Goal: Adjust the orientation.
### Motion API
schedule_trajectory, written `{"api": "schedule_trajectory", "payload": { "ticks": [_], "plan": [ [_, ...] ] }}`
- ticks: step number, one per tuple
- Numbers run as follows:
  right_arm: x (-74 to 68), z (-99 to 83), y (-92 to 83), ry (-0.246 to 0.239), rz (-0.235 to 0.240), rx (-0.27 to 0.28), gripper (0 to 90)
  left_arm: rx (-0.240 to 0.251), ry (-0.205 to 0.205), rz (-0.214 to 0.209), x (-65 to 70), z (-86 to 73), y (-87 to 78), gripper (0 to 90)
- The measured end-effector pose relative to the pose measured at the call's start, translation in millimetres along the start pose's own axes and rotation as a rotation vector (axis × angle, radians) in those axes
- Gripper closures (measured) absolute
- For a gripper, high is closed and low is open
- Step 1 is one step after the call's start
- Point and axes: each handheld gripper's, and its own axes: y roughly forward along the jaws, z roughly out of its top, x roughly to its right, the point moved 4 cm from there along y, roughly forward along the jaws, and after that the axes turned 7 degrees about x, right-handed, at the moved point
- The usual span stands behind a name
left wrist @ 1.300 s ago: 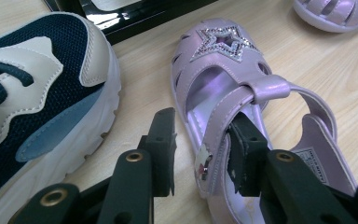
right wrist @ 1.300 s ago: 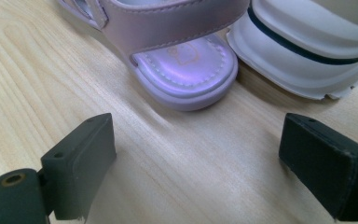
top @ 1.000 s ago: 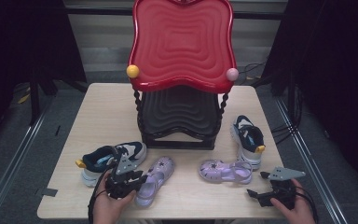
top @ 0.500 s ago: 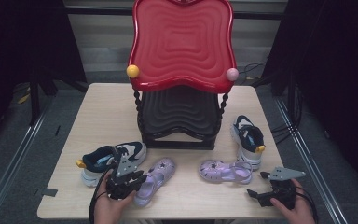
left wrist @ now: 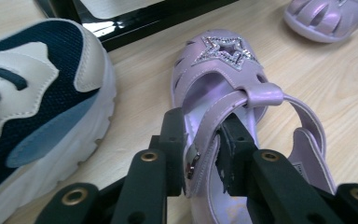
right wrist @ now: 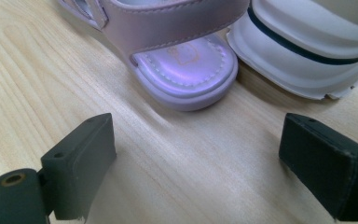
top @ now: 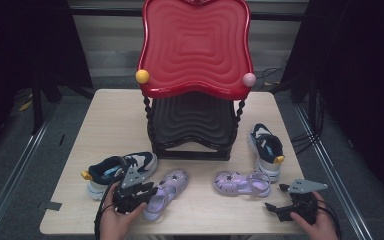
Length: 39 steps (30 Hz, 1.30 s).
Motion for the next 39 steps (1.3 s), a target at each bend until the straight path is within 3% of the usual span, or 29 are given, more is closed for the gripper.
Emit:
{"api": "schedule_trajectory", "payload": {
  "ticks": [8, 11, 18, 29, 39],
  "plan": [
    [0.0, 0.0, 0.0, 0.000, 0.000, 0.000, 9.9, -0.014, 0.023, 0.005, 2.8, 1.8, 0.0, 79.8],
    [0.0, 0.0, 0.0, 0.000, 0.000, 0.000, 9.9, -0.007, 0.059, 0.012, 4.3, 2.9, -0.6, 80.8],
    [0.0, 0.0, 0.0, 0.000, 0.000, 0.000, 9.9, 0.027, 0.091, 0.038, 4.0, 6.6, -5.8, 81.6],
    [0.0, 0.0, 0.0, 0.000, 0.000, 0.000, 9.9, 0.081, 0.103, 0.049, 2.6, 10.4, -10.7, 82.4],
    [0.0, 0.0, 0.0, 0.000, 0.000, 0.000, 9.8, 0.067, 0.101, 0.060, -0.7, 5.0, -7.7, 81.4]
  ]
}}
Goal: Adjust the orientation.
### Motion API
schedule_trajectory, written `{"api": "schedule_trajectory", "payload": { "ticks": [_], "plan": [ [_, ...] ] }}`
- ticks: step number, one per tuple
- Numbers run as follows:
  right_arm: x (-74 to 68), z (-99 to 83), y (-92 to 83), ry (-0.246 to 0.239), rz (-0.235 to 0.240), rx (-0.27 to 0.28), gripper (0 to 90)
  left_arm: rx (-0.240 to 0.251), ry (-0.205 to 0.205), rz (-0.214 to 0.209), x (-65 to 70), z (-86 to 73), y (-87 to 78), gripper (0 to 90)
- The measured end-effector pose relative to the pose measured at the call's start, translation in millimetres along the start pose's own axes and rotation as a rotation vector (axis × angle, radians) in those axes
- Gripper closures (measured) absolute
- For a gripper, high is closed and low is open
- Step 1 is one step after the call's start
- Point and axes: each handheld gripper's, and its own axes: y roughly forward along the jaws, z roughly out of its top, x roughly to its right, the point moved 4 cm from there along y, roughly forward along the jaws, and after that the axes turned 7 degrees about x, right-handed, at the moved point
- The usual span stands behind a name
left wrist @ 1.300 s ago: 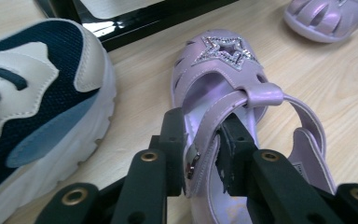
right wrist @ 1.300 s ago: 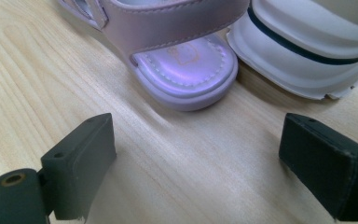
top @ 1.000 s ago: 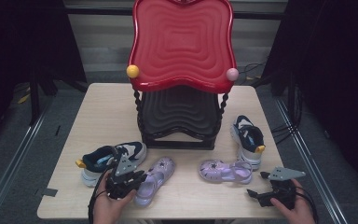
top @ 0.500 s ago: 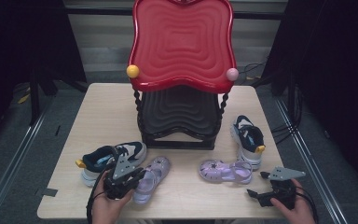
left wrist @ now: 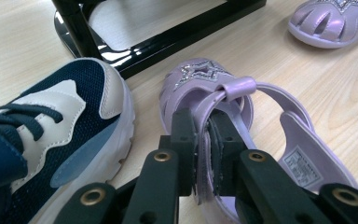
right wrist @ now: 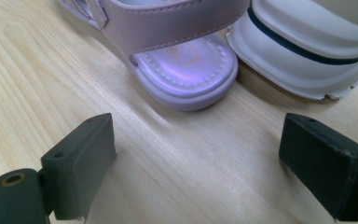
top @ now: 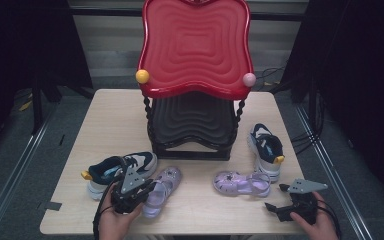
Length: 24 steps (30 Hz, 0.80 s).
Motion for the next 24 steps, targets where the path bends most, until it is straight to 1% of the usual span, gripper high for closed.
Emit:
{"api": "schedule_trajectory", "payload": {
  "ticks": [1, 3, 4, 5, 6, 8, 10, 11, 12, 13, 14, 15, 16, 20, 21, 22, 24],
  "plan": [
    [0.0, 0.0, 0.0, 0.000, 0.000, 0.000, 9.9, -0.006, 0.000, 0.003, -1.4, -1.6, -0.3, 80.7],
    [0.0, 0.0, 0.0, 0.000, 0.000, 0.000, 9.9, -0.014, -0.022, 0.005, -2.3, -5.5, -0.3, 79.7],
    [0.0, 0.0, 0.0, 0.000, 0.000, 0.000, 9.9, -0.024, -0.017, 0.010, -3.4, -7.1, -0.9, 79.7],
    [0.0, 0.0, 0.0, 0.000, 0.000, 0.000, 9.9, -0.026, -0.027, 0.013, -3.9, -8.8, -1.1, 79.3],
    [0.0, 0.0, 0.0, 0.000, 0.000, 0.000, 9.9, -0.033, -0.044, 0.017, -5.5, -11.1, -1.9, 78.6],
    [0.0, 0.0, 0.0, 0.000, 0.000, 0.000, 9.9, -0.036, -0.046, 0.017, -6.1, -11.5, -2.1, 78.0],
    [0.0, 0.0, 0.0, 0.000, 0.000, 0.000, 9.9, -0.037, -0.056, 0.023, -6.2, -11.8, -1.3, 76.9],
    [0.0, 0.0, 0.0, 0.000, 0.000, 0.000, 9.8, -0.052, -0.064, 0.025, -4.9, -13.1, 0.5, 75.7],
    [0.0, 0.0, 0.0, 0.000, 0.000, 0.000, 9.8, -0.052, -0.064, 0.025, -4.9, -13.1, 0.5, 74.6],
    [0.0, 0.0, 0.0, 0.000, 0.000, 0.000, 9.9, -0.062, -0.066, 0.029, -3.9, -14.2, 1.7, 74.6],
    [0.0, 0.0, 0.0, 0.000, 0.000, 0.000, 9.9, -0.073, -0.055, 0.029, -4.0, -15.2, 2.5, 74.5],
    [0.0, 0.0, 0.0, 0.000, 0.000, 0.000, 9.9, -0.075, -0.065, 0.028, -3.4, -15.6, 3.6, 74.2],
    [0.0, 0.0, 0.0, 0.000, 0.000, 0.000, 9.9, -0.076, -0.066, 0.030, -4.2, -15.5, 3.8, 74.5],
    [0.0, 0.0, 0.0, 0.000, 0.000, 0.000, 9.9, -0.092, -0.067, 0.032, -6.7, -15.0, 4.1, 78.8],
    [0.0, 0.0, 0.0, 0.000, 0.000, 0.000, 9.9, -0.093, -0.072, 0.027, -6.4, -14.6, 4.2, 80.0],
    [0.0, 0.0, 0.0, 0.000, 0.000, 0.000, 9.9, -0.090, -0.059, 0.026, -6.1, -14.1, 3.9, 81.1],
    [0.0, 0.0, 0.0, 0.000, 0.000, 0.000, 9.8, -0.082, -0.036, 0.005, -4.7, -12.5, 4.4, 82.0]
  ]
}}
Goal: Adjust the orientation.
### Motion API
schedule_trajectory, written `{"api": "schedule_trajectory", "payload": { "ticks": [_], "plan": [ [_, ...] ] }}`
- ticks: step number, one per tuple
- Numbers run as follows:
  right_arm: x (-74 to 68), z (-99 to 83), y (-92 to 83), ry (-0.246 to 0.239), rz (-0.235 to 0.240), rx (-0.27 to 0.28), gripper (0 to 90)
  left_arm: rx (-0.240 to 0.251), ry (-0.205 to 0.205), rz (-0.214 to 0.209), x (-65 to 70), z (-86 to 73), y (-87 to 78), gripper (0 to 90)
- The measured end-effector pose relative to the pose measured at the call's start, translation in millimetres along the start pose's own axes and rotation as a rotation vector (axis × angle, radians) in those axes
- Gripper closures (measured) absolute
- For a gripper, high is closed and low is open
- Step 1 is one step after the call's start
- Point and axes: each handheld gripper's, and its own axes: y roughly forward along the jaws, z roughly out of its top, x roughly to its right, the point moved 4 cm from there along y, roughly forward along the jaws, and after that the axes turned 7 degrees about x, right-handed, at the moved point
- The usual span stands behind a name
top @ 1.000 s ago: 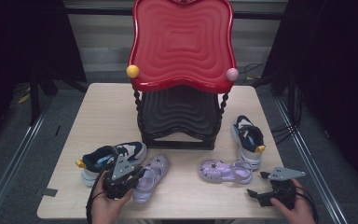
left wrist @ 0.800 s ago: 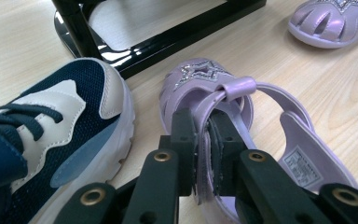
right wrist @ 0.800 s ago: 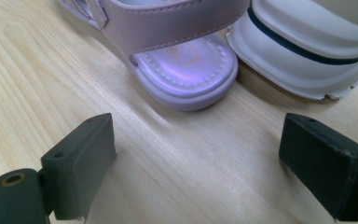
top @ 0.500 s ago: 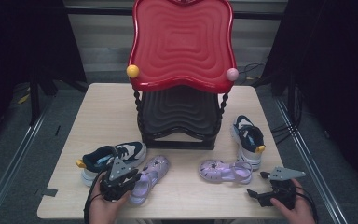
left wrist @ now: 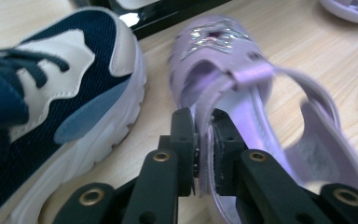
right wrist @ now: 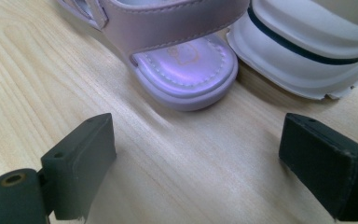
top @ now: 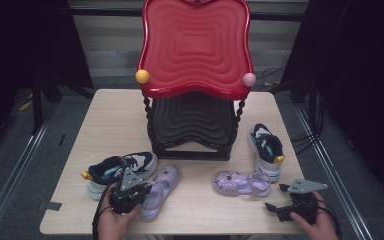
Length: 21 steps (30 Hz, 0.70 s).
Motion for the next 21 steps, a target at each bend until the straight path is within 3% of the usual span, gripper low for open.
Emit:
{"api": "schedule_trajectory", "payload": {
  "ticks": [8, 21],
  "plan": [
    [0.0, 0.0, 0.0, 0.000, 0.000, 0.000, 9.9, 0.026, 0.062, 0.015, 6.4, 6.8, -3.0, 82.4],
    [0.0, 0.0, 0.1, -0.002, 0.002, 0.000, 9.5, 0.079, 0.064, 0.005, 12.5, 21.0, -13.0, 82.3]
  ]
}}
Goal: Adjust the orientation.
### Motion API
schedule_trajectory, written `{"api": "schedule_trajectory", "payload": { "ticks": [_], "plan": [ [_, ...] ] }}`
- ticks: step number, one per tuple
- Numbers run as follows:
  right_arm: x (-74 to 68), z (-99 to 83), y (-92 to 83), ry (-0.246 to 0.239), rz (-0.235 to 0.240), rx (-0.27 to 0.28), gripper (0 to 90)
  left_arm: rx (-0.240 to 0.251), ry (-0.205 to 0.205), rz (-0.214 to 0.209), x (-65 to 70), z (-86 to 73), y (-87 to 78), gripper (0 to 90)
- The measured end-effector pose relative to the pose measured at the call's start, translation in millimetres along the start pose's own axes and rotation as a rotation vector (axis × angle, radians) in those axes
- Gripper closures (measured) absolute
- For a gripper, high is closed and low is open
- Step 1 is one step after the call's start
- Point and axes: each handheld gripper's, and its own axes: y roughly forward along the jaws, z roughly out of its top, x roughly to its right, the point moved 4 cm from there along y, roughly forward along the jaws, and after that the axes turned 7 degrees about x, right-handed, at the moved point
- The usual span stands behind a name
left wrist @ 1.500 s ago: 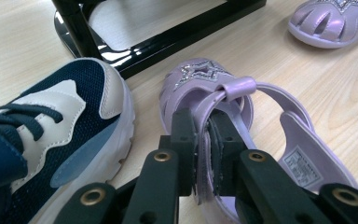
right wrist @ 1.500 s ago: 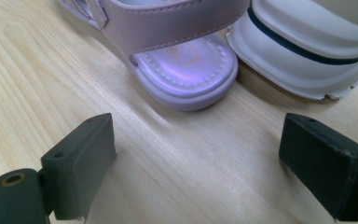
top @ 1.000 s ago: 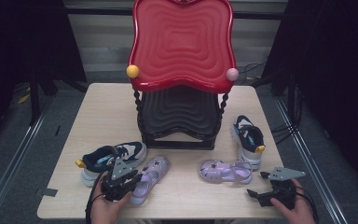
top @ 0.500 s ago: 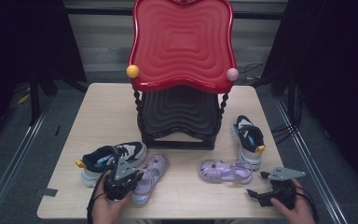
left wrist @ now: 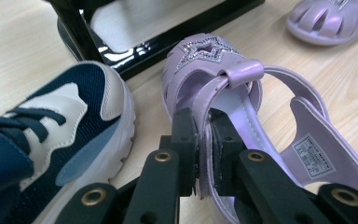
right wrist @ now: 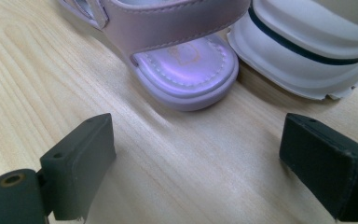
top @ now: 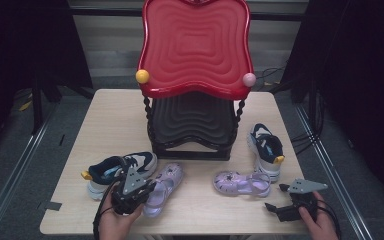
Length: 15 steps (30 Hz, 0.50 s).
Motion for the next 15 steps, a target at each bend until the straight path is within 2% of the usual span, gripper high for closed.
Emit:
{"api": "schedule_trajectory", "payload": {
  "ticks": [7, 12, 15],
  "plan": [
    [0.0, 0.0, 0.0, 0.000, 0.000, 0.000, 9.6, 0.031, 0.003, -0.002, 1.0, 9.7, -8.3, 82.4],
    [-0.1, -0.1, 0.0, 0.000, 0.002, 0.001, 9.6, 0.027, 0.012, -0.001, 2.2, 13.9, -10.5, 82.4],
    [0.0, 0.0, 0.0, 0.000, 0.000, 0.000, 9.6, 0.043, 0.002, -0.002, 1.3, 17.5, -11.3, 82.4]
  ]
}}
